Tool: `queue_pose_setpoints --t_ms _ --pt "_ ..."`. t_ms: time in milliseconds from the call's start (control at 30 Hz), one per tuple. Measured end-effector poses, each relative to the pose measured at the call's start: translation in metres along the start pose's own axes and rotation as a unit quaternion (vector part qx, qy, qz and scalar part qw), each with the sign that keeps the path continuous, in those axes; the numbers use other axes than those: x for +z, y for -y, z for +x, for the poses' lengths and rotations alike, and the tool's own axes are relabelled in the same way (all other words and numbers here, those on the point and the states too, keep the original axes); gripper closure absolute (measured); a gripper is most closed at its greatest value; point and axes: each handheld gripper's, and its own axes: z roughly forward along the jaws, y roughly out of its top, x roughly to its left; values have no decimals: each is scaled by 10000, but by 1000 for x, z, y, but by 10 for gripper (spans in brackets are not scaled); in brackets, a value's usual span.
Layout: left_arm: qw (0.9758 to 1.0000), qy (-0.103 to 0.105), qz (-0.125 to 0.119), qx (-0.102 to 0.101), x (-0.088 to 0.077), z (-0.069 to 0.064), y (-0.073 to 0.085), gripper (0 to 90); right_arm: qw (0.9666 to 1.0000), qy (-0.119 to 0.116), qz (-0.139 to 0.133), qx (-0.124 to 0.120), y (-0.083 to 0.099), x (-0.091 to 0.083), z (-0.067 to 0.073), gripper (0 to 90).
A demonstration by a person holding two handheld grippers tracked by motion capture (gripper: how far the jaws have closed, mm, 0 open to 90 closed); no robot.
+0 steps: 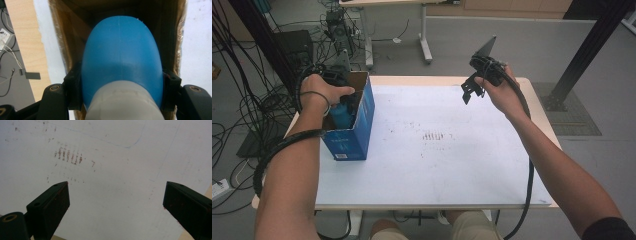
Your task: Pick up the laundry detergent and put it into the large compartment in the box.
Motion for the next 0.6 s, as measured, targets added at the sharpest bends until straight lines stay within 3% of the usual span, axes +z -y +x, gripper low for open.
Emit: queue_pose_setpoints --t_ms 600 --pt "10000 -3 23 77 21 -6 -1 376 10000 -21 37 35 0 5 -3 71"
